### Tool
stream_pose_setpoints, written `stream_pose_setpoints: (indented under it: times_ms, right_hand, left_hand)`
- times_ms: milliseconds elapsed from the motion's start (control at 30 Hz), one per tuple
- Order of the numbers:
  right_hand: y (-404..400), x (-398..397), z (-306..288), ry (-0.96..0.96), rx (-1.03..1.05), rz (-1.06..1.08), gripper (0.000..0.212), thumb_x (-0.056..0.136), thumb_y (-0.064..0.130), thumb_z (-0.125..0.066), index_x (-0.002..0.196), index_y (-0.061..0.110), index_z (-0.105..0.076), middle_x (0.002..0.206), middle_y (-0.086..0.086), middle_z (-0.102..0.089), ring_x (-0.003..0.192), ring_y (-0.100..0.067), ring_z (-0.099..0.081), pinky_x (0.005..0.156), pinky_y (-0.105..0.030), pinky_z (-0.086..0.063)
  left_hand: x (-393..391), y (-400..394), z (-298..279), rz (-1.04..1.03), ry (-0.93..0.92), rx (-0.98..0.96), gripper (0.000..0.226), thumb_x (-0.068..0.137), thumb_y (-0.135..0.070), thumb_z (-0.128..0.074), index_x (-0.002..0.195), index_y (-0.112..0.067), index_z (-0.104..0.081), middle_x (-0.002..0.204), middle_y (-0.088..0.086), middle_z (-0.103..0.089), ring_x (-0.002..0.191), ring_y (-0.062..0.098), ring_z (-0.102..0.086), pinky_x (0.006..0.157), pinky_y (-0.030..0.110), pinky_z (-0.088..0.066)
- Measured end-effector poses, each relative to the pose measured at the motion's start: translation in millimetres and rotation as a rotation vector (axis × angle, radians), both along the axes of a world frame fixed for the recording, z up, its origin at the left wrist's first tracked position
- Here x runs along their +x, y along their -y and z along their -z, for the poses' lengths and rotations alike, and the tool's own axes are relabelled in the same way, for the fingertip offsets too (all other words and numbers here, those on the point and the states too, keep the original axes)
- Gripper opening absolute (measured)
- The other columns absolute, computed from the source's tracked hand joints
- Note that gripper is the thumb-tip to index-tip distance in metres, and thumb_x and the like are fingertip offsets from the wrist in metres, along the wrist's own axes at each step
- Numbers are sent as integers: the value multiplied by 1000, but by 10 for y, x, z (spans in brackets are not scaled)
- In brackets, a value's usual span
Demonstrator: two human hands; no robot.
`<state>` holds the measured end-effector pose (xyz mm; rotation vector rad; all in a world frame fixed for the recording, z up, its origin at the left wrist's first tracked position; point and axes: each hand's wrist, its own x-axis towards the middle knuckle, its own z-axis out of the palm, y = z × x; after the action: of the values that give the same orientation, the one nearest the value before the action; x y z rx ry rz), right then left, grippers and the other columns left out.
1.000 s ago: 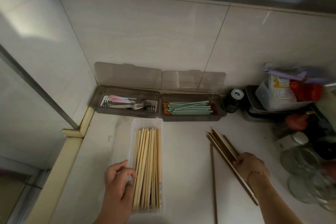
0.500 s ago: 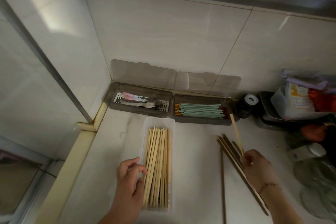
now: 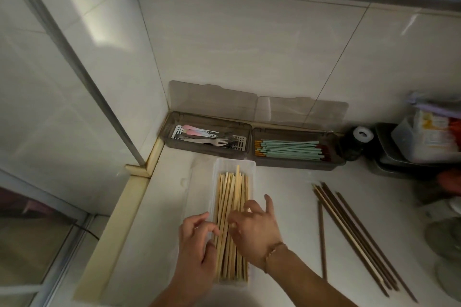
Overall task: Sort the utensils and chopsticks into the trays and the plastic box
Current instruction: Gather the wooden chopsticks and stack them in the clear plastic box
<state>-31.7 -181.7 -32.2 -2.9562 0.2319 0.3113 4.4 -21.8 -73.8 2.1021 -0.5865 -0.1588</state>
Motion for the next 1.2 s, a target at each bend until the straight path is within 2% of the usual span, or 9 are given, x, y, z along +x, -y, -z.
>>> stream_pose_setpoints:
  times_ms: [100,200,267,333,433,533,633,933,1200]
  right_hand:
    - [-19,48,35,-104,-138,-92,29,90,45,-42,109,31,-59,101,5,-67,121,-26,-39,105,-67,12]
    - [17,59,44,-109,-98,-113,32,90,48,-41,113,32,-58,105,6,-67,123,-25,-38,106,-67,12]
    - [96,13,50,52,80,-106,29,90,43,-46,113,32,-59,107,9,-66,124,-19,-40,113,-61,0]
    - [253,-98,42,371,263,-38,21,87,30,-59,107,28,-65,104,11,-66,116,-13,-51,112,-47,-28]
    - [719,-387,84,629,200,258,17,82,13,-69,96,23,-70,95,7,-69,91,-10,-62,85,-28,-50]
    - [1279,-785,150,400,128,711,10,91,20,-58,92,25,-67,77,9,-62,64,-7,-57,53,-20,-45]
    - [1600,-1126,279,162,31,910,12,93,27,-50,92,29,-62,71,11,-53,59,-5,-53,51,-21,-45]
    - [1651,-1245,432,0,-81,877,14,95,27,-46,100,30,-59,81,9,-52,70,-12,-56,63,-29,-54]
    - [1546,-1265,456,-101,-235,798,19,95,26,-44,112,29,-52,101,9,-55,82,-11,-59,59,-24,-49]
  left_hand:
    - [-2,6,-6,-3,-5,-5,45,71,-5,-45,91,-45,-49,126,-26,-30,128,4,-34,100,17,-25]
    - [-6,11,-6,-10,-15,-11,39,71,-4,-44,87,-39,-52,125,-25,-31,128,4,-34,100,16,-24]
    - [-4,10,-2,-11,-17,-14,37,71,-4,-44,86,-36,-54,125,-24,-32,128,4,-34,100,11,-23]
    - [-2,8,4,-9,-23,-13,36,71,-4,-44,86,-35,-56,125,-22,-33,128,5,-34,101,5,-20]
    - [-10,8,8,-4,-48,-14,34,72,-5,-43,86,-32,-57,125,-22,-33,129,7,-34,101,6,-20]
    - [-9,9,5,-7,-47,-20,34,72,-5,-43,86,-33,-57,125,-22,-33,128,5,-34,101,11,-22]
    - [-6,10,5,-5,-15,-33,36,72,-3,-44,86,-34,-55,124,-18,-35,127,8,-36,101,17,-24]
    - [7,2,47,-4,14,-25,46,73,-5,-46,95,-45,-50,125,-19,-35,127,10,-38,102,21,-26]
    - [10,-3,73,-4,9,-19,47,72,-5,-45,95,-45,-50,126,-22,-34,129,9,-35,101,19,-24]
